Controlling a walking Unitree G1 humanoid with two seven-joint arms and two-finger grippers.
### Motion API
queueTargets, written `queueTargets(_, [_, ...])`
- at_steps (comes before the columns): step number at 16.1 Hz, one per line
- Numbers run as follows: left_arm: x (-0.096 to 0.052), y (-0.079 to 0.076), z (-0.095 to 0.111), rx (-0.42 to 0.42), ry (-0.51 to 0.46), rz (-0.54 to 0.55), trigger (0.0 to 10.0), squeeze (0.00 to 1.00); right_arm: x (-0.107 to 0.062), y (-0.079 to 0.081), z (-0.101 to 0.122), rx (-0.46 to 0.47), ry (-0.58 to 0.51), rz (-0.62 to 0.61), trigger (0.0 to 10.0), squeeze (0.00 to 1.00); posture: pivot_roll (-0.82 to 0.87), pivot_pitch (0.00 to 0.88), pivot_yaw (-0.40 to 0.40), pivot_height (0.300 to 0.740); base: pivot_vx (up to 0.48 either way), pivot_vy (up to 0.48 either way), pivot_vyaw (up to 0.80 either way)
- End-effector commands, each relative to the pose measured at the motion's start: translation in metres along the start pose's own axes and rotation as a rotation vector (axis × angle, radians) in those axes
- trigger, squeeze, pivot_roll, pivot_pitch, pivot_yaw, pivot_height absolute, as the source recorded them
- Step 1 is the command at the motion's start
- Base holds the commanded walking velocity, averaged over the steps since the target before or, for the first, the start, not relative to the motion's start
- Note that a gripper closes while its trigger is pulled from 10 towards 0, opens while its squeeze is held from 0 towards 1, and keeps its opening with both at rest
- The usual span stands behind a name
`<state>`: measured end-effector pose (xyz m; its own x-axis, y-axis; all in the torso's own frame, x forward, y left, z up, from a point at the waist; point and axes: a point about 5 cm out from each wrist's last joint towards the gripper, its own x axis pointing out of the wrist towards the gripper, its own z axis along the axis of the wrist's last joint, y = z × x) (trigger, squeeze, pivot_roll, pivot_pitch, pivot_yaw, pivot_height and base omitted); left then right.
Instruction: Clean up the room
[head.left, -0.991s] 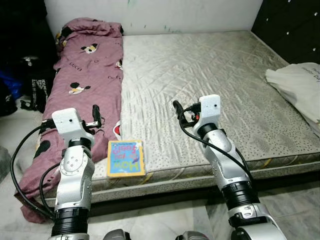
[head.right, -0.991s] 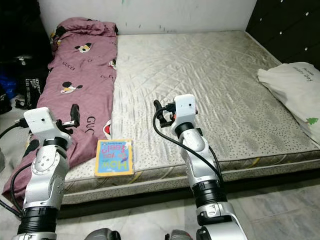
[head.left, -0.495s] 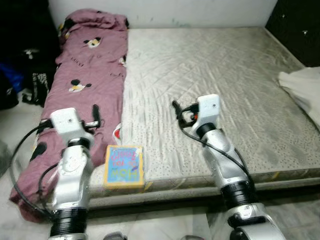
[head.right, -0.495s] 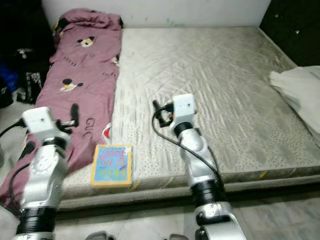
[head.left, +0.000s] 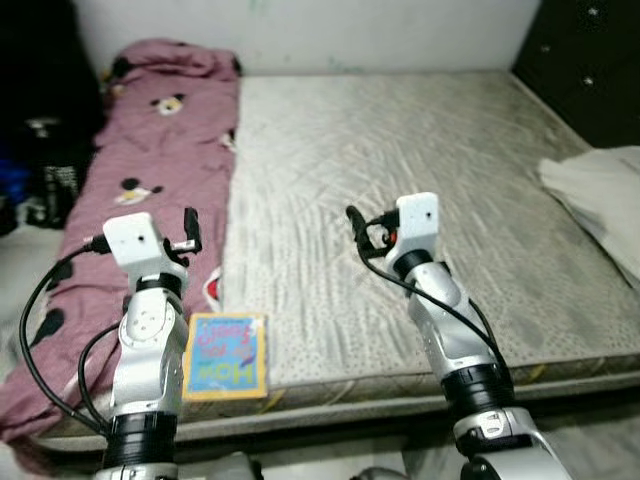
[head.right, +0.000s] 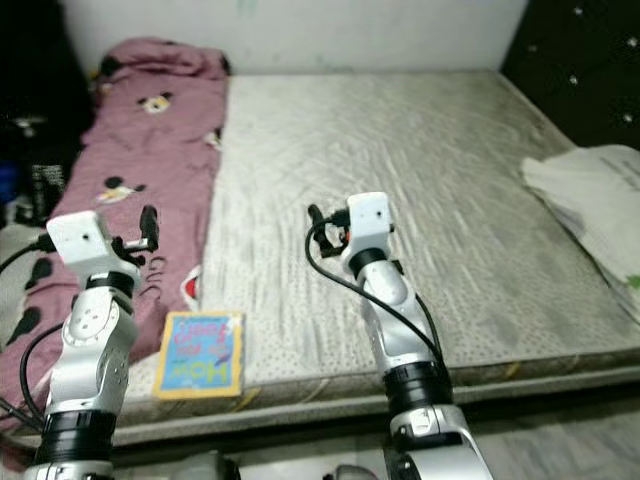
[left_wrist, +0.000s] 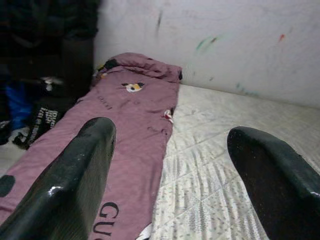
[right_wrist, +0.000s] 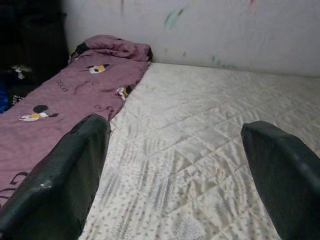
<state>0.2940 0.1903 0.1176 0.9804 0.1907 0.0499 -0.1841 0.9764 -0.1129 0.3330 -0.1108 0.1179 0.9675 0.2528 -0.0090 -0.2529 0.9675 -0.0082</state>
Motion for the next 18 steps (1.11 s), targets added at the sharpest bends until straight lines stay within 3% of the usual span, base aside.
queueTargets(1, [0.0002,0.0011,-0.0013,0.007,0.012,0.006,10.0,0.0,0.0008,-0.0025,0.0019,0.0,-0.001,-0.006,10.0,0.0,-0.09,0.0,-0.008,0.74,0.0,0.48,0.0])
queueTargets(14, [0.0022,0.0015,0.0021,0.001,-0.008,0.026,10.0,0.0,0.0033,-0.0039,0.0042,-0.015,0.0,-0.011,10.0,0.0,-0.1,0.0,-0.01,0.74,0.0,0.479,0.0])
queueTargets(18, [0.003,0.0077,0.0036,0.081,0.003,0.094,10.0,0.0,0.0009,-0.0049,0.0065,0.004,-0.018,-0.026,10.0,0.0,-0.11,0.0,-0.007,0.74,0.0,0.0,0.0])
